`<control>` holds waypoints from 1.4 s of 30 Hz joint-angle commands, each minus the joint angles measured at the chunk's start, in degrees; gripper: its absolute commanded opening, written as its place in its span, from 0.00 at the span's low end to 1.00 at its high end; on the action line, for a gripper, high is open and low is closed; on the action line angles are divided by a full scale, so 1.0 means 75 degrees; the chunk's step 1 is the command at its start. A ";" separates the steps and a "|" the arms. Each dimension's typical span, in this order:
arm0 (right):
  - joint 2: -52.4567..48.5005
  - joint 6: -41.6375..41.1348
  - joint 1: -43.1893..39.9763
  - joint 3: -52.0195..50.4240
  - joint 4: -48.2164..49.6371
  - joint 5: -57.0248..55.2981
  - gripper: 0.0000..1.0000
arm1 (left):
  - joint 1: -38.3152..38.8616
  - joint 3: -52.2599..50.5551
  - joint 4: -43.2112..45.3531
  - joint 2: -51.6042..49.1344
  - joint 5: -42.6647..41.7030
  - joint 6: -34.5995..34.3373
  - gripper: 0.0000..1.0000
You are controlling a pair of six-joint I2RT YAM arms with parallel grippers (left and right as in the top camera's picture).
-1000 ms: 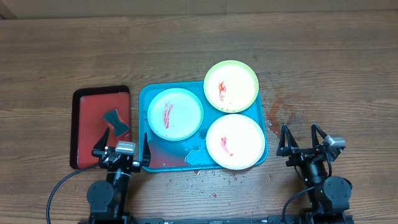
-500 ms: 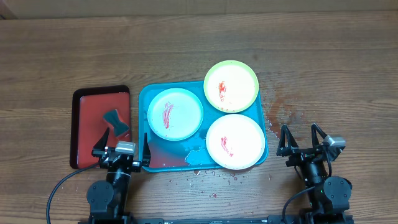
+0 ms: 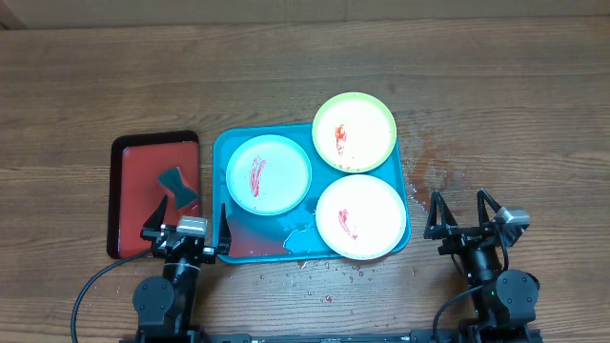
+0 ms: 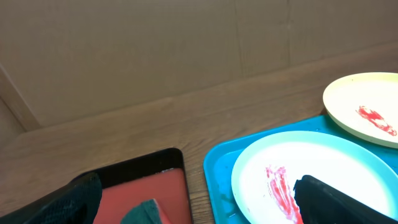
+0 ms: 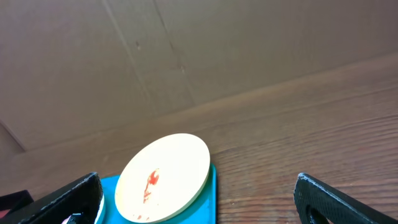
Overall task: Clean dirty plates on tray and stack at the side
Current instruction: 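Raise both arms from rest toward the trays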
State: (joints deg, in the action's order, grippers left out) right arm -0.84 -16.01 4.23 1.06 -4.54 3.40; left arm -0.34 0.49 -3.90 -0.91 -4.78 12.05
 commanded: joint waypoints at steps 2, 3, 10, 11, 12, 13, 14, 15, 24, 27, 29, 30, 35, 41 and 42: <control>0.0082 0.0163 0.0035 -0.0079 0.0079 -0.0044 1.00 | 0.0070 -0.0029 -0.0017 0.0070 -0.0082 0.0085 1.00; 0.0082 0.0163 0.0035 -0.0079 0.0076 -0.0044 1.00 | 0.0070 -0.0029 -0.0017 0.0070 -0.0082 0.0085 1.00; 0.0082 0.0160 0.0035 -0.0079 0.0023 -0.0099 1.00 | 0.0070 -0.0029 -0.0017 0.0070 -0.0085 0.0085 1.00; 0.0082 0.0134 0.0035 -0.0079 0.0023 -0.0093 1.00 | 0.0070 -0.0029 -0.0017 0.0070 -0.0085 0.0085 1.00; 0.0082 0.0134 0.0035 -0.0079 0.0029 -0.0093 1.00 | 0.0070 -0.0029 -0.0017 0.0070 -0.0082 0.0085 1.00; 0.0082 0.0137 0.0035 -0.0082 0.0029 -0.0096 1.00 | 0.0070 -0.0029 -0.0017 0.0070 -0.0085 0.0085 1.00; 0.0082 0.0137 0.0035 -0.0079 0.0035 -0.0096 1.00 | 0.0070 -0.0029 -0.0017 0.0070 -0.0085 0.0085 1.00; 0.0082 0.0137 0.0035 -0.0079 0.0070 -0.0096 1.00 | 0.0070 -0.0029 -0.0017 0.0070 -0.0082 0.0085 1.00; 0.0082 0.0140 0.0035 -0.0035 0.0420 0.1005 1.00 | 0.0070 -0.0029 0.0338 0.0070 -0.1221 0.0012 1.00; 0.0029 0.0140 0.0035 0.0224 0.0332 0.1434 1.00 | 0.0070 0.0204 0.0157 0.0061 -0.1725 -0.0286 1.00; -0.0119 0.0140 0.0035 0.0507 0.0329 0.1632 1.00 | 0.0070 0.0562 -0.0192 -0.0009 -0.1772 -0.0498 1.00; -0.0251 0.0140 0.0035 0.0717 0.0309 0.1728 1.00 | 0.0070 0.0880 -0.0487 -0.0096 -0.1778 -0.0530 1.00; -0.1504 0.0143 0.0035 0.2162 -0.0172 0.2296 1.00 | 0.0070 0.2833 -0.2022 -0.0956 -0.1775 -0.0527 1.00; -0.3774 0.0149 0.0035 0.4514 -0.1708 0.2973 1.00 | 0.0070 0.5732 -0.4599 -0.2911 -0.2014 -0.0525 1.00; -0.4179 0.0152 0.0035 0.4960 -0.2101 0.2999 1.00 | 0.0067 0.6196 -0.5030 -0.3284 -0.1932 -0.0525 1.00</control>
State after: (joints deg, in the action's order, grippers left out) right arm -25.91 -15.79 4.23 30.92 -17.08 22.24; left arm -0.34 38.39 -37.08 -18.65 -18.31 8.95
